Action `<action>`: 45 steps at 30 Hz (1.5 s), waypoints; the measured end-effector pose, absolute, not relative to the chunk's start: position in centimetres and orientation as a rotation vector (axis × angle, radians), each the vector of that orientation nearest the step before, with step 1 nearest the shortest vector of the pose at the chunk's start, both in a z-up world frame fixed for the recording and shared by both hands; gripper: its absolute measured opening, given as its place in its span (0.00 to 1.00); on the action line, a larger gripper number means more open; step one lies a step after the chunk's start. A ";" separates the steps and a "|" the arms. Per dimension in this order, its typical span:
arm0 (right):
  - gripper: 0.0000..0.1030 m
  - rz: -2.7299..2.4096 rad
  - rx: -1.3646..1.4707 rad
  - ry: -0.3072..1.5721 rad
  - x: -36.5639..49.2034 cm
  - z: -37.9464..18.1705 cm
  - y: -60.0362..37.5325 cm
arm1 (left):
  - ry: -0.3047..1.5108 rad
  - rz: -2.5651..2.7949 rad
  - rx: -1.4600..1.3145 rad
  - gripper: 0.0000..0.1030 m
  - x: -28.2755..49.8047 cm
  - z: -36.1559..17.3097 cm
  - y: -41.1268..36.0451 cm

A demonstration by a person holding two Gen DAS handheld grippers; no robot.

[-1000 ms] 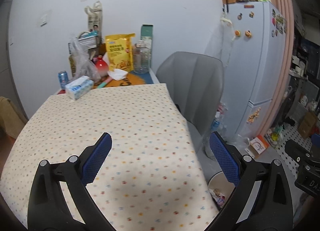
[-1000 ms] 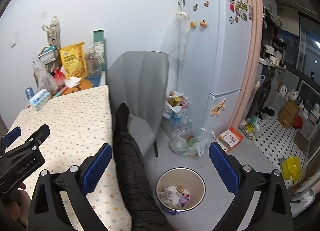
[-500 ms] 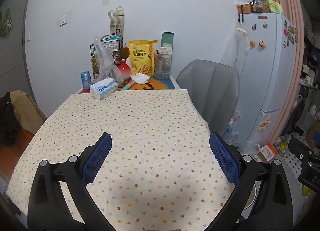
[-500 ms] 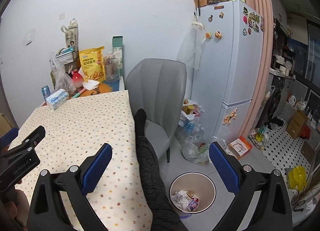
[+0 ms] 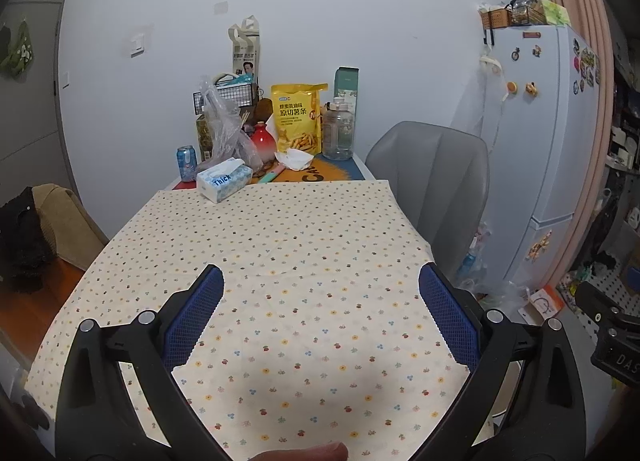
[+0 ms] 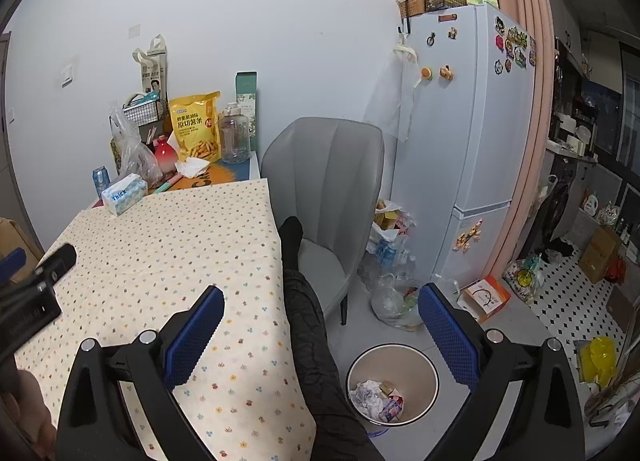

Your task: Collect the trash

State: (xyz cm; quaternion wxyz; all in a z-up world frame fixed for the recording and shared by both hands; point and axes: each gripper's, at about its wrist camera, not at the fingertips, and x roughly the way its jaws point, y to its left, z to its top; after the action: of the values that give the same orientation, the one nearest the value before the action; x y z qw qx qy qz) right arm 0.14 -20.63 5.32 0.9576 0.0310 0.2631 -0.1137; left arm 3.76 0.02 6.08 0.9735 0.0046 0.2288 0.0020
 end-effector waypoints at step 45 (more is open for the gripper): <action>0.92 -0.230 0.054 0.534 -0.1 5.2 -20.5 | 0.466 0.020 -0.001 0.94 3.4 5.7 0.4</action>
State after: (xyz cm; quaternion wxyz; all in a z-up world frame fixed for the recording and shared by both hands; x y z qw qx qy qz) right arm -0.09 -20.46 5.21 0.9576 0.0268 0.2634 -0.1136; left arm 3.38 0.39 5.66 0.9729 -0.0006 0.2310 0.0097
